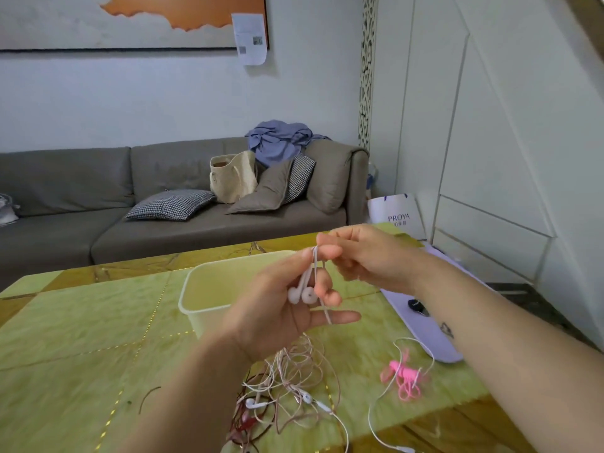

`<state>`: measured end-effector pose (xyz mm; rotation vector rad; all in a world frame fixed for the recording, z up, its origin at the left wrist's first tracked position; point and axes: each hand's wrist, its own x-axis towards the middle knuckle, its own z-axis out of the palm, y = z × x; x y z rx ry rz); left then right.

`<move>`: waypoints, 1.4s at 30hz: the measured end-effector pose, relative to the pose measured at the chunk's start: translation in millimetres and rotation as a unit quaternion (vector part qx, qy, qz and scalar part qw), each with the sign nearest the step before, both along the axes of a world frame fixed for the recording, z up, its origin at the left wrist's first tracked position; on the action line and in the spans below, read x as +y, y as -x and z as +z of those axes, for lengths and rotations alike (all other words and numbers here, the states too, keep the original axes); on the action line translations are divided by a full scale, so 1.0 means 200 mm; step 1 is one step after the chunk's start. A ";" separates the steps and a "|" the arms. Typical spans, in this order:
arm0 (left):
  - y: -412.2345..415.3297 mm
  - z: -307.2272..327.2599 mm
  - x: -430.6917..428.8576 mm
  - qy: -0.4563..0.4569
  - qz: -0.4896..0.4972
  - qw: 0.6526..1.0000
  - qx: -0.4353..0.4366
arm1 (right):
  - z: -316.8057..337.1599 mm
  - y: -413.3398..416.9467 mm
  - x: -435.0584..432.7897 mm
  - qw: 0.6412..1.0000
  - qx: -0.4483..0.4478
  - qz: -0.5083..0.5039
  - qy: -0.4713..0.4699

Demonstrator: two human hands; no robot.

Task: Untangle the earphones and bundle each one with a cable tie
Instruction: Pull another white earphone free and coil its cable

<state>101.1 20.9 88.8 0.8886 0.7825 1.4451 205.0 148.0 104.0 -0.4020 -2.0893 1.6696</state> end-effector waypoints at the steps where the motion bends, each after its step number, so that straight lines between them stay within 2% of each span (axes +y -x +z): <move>1: -0.01 -0.01 0.00 0.001 -0.001 0.999 -0.037 | -0.06 0.01 0.00 0.998 0.022 0.001 0.051; 3: -0.03 -0.03 0.01 -0.001 0.013 0.996 -0.089 | -0.18 0.03 -0.01 0.994 0.046 0.012 0.101; 5: -0.03 -0.05 0.04 -0.004 0.058 0.990 -0.128 | -0.26 0.02 -0.04 0.996 0.011 -0.002 0.086; 7: 0.01 -0.07 0.08 -0.011 0.134 0.981 -0.141 | -0.28 -0.02 -0.08 0.997 -0.079 -0.019 -0.015; 8: 0.03 -0.09 0.10 -0.012 0.173 0.975 -0.141 | -0.27 -0.05 -0.10 0.985 -0.146 -0.008 -0.087; 10: 0.07 -0.14 0.13 -0.018 0.235 0.962 -0.137 | -0.26 -0.12 -0.13 0.937 -0.272 0.046 -0.213; 11: 0.08 -0.16 0.14 -0.019 0.253 0.959 -0.125 | -0.26 -0.16 -0.14 0.915 -0.316 0.066 -0.243; 13: 0.09 -0.21 0.16 -0.013 0.283 0.957 -0.067 | -0.24 -0.22 -0.13 0.896 -0.356 0.063 -0.257; 16: 0.08 -0.27 0.17 0.019 0.309 0.942 0.129 | -0.19 -0.29 -0.08 0.898 -0.342 0.015 -0.275; 19: 0.02 -0.33 0.17 0.061 0.230 0.913 0.330 | -0.11 -0.32 -0.04 0.926 -0.256 -0.053 -0.274; 21: -0.01 -0.34 0.15 0.089 0.156 0.911 0.371 | -0.06 -0.32 -0.03 0.936 -0.204 -0.080 -0.275; 23: -0.02 -0.33 0.12 0.103 0.095 0.940 0.312 | -0.03 -0.30 -0.02 0.935 -0.165 -0.103 -0.298; 26: -0.02 -0.28 0.08 0.121 -0.019 0.988 0.091 | -0.03 -0.25 0.01 0.940 -0.097 -0.126 -0.301; 28: -0.01 -0.25 0.05 0.081 -0.109 0.990 -0.038 | -0.05 -0.21 0.01 0.959 -0.054 -0.131 -0.247; 30: 0.02 -0.23 0.03 0.025 -0.187 0.973 -0.133 | -0.11 -0.16 -0.01 0.979 -0.019 -0.125 -0.159; 31: 0.02 -0.22 0.02 0.010 -0.196 0.966 -0.169 | -0.16 -0.13 -0.02 0.983 -0.020 -0.123 -0.133; 33: 0.01 -0.18 0.00 -0.007 -0.140 0.969 -0.206 | -0.26 -0.07 -0.07 0.986 -0.054 -0.112 -0.109; 35: 0.01 -0.14 -0.01 0.005 0.008 0.978 -0.207 | -0.32 -0.03 -0.12 0.985 -0.085 -0.077 -0.131; 38: 0.10 -0.17 0.01 -0.003 0.168 0.974 -0.151 | -0.30 -0.03 -0.20 0.960 -0.161 -0.040 -0.225; 40: 0.17 -0.22 0.01 0.001 0.235 0.967 -0.096 | -0.26 -0.05 -0.25 0.940 -0.211 -0.006 -0.267; 42: 0.21 -0.26 -0.01 0.021 0.278 0.960 -0.033 | -0.19 -0.07 -0.30 0.932 -0.218 0.031 -0.287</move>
